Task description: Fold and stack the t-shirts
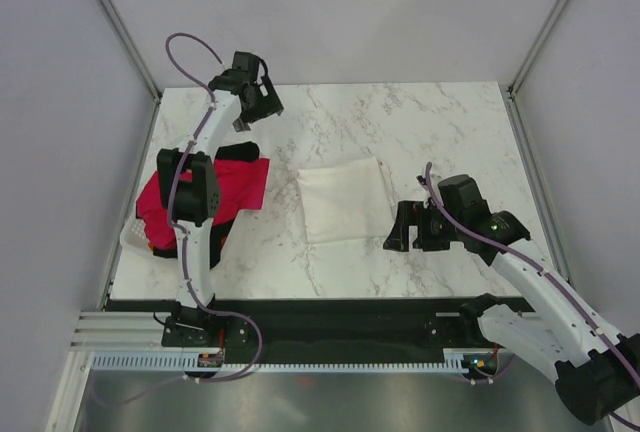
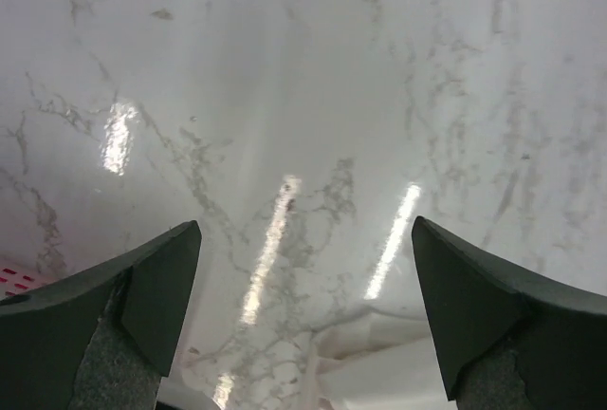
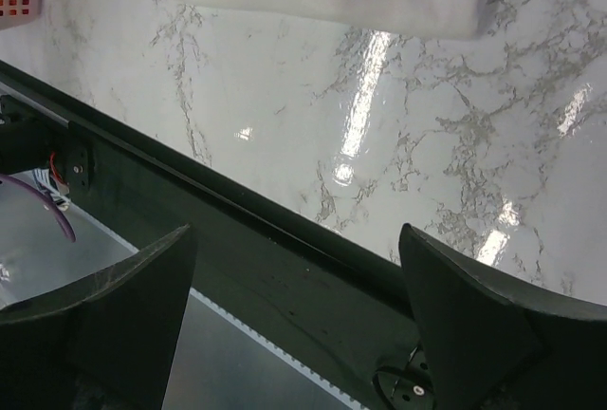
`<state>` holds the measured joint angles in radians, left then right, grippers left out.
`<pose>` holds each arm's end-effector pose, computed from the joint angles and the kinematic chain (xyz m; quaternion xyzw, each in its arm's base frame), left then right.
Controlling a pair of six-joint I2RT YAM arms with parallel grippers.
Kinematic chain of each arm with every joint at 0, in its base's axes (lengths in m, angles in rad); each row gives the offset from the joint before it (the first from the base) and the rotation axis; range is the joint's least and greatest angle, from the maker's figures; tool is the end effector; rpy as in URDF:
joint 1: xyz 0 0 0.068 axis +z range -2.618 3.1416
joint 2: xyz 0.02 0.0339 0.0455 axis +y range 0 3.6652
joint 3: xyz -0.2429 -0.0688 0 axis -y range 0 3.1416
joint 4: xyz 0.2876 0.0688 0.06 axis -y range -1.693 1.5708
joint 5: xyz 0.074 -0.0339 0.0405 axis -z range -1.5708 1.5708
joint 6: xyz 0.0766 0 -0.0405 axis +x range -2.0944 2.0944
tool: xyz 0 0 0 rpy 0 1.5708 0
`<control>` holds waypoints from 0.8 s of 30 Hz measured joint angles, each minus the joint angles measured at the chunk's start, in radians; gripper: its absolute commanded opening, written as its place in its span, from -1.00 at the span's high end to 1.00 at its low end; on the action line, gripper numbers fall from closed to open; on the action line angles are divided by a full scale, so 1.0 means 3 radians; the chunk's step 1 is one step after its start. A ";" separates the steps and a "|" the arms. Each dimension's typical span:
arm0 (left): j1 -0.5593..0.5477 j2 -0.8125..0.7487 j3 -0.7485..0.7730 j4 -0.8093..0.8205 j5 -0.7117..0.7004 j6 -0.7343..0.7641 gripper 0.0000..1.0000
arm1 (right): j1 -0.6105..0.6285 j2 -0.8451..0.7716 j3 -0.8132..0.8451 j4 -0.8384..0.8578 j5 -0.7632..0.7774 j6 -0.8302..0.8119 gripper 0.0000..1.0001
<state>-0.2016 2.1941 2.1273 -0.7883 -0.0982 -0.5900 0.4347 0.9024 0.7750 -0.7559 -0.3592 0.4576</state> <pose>0.5417 -0.1030 0.2380 -0.1974 0.9146 -0.0925 0.3405 0.2198 0.1317 0.2145 -0.0496 0.9270 0.2948 0.2266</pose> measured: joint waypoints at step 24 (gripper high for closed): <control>0.0849 -0.1536 -0.2015 0.0593 0.0112 0.0491 -0.99 | 0.0060 0.1067 0.0512 0.0371 0.0064 0.0048 -0.91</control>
<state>0.0532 1.7332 1.5227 -0.6106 -0.0647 -0.4427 0.4526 1.2224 0.9287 -0.6445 -0.3401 0.4721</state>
